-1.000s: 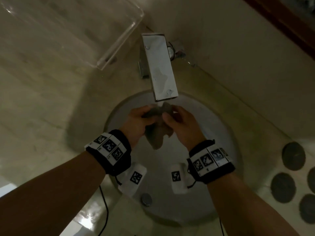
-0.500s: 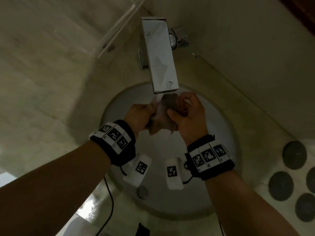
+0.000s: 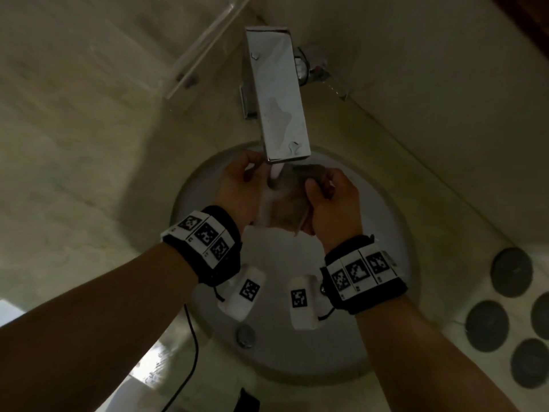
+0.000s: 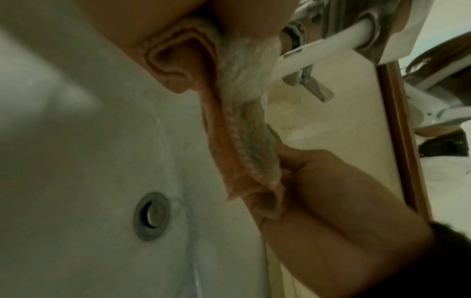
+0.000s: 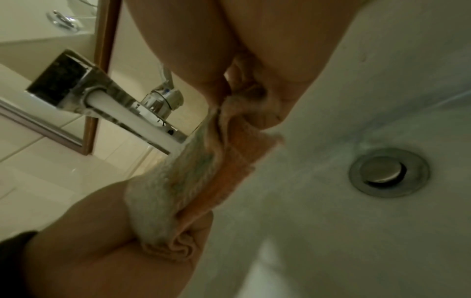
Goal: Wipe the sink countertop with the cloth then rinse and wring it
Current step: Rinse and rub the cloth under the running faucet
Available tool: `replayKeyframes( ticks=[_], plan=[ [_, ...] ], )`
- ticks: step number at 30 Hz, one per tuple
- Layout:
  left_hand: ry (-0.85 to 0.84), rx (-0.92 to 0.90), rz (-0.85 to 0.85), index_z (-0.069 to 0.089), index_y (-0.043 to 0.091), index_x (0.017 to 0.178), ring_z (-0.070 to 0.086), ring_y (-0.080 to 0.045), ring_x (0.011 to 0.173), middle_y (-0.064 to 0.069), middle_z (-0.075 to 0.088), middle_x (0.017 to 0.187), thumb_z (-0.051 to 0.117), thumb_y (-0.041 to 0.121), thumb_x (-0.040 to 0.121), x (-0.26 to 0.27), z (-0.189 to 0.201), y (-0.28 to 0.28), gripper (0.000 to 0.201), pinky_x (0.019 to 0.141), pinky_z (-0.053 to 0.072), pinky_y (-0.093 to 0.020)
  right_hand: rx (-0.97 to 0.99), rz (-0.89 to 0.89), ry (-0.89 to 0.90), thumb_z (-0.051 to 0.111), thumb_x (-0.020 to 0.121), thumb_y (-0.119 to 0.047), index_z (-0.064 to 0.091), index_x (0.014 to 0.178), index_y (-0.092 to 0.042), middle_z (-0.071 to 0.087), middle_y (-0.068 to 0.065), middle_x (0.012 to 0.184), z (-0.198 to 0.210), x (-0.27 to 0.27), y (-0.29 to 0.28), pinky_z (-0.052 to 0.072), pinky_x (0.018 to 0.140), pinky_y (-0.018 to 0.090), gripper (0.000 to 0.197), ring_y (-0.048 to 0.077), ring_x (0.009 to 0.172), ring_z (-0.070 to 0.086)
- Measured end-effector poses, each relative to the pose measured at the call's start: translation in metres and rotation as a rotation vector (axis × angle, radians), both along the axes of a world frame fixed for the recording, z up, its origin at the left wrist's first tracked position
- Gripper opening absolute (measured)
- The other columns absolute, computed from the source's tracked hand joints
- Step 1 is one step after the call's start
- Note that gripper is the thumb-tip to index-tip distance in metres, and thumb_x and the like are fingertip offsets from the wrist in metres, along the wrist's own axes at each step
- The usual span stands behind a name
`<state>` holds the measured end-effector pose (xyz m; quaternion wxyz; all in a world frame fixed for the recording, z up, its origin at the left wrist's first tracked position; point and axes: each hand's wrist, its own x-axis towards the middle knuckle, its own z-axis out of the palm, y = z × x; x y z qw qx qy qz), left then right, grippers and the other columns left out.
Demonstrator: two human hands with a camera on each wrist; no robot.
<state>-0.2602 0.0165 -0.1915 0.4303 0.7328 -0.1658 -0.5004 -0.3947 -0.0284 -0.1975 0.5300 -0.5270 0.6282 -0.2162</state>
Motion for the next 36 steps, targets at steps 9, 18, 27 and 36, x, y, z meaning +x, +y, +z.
replayKeyframes(
  ticks=[9, 18, 27, 36],
  plan=[
    [-0.142, 0.069, -0.055, 0.065, 0.015, 0.096, 0.055, 0.014, 0.062, 0.009, 0.062, 0.078, 0.055, 0.021, 0.096, 0.001, -0.004, -0.001, 0.012, 0.052, 0.037, 0.003, -0.210, 0.124, 0.098, 0.047, 0.096, -0.009, 0.061, 0.100, -0.010, 0.065, 0.003, 0.088, 0.005, 0.002, -0.001, 0.051, 0.075, 0.031, 0.014, 0.016, 0.080, 0.060],
    [-0.120, 0.022, -0.206, 0.063, 0.006, 0.108, 0.063, 0.006, 0.072, 0.002, 0.067, 0.084, 0.067, 0.022, 0.088, 0.005, 0.001, 0.006, 0.026, 0.063, 0.049, -0.004, -0.163, 0.173, 0.101, 0.072, 0.077, -0.023, 0.058, 0.120, -0.015, 0.069, 0.000, 0.109, 0.010, -0.004, -0.001, 0.055, 0.087, 0.031, 0.046, 0.011, 0.098, 0.066],
    [0.027, -0.006, -0.157, 0.066, 0.014, 0.108, 0.070, -0.017, 0.072, -0.003, 0.071, 0.091, 0.062, 0.024, 0.093, 0.013, 0.002, 0.009, 0.019, 0.054, 0.057, -0.022, -0.210, 0.209, 0.298, 0.071, 0.081, -0.019, 0.066, 0.105, -0.015, 0.067, -0.001, 0.096, 0.007, -0.005, -0.001, 0.046, 0.076, 0.025, 0.024, 0.014, 0.089, 0.061],
    [0.318, -0.158, -0.170, 0.065, 0.003, 0.109, 0.072, -0.031, 0.090, -0.011, 0.075, 0.098, 0.068, 0.003, 0.082, 0.006, -0.005, 0.012, 0.027, 0.077, 0.060, -0.049, 0.036, 0.272, 0.059, 0.065, 0.088, -0.033, 0.064, 0.098, -0.012, 0.069, 0.002, 0.085, 0.015, 0.017, 0.001, 0.052, 0.050, 0.020, 0.024, 0.008, 0.063, 0.067]
  ],
)
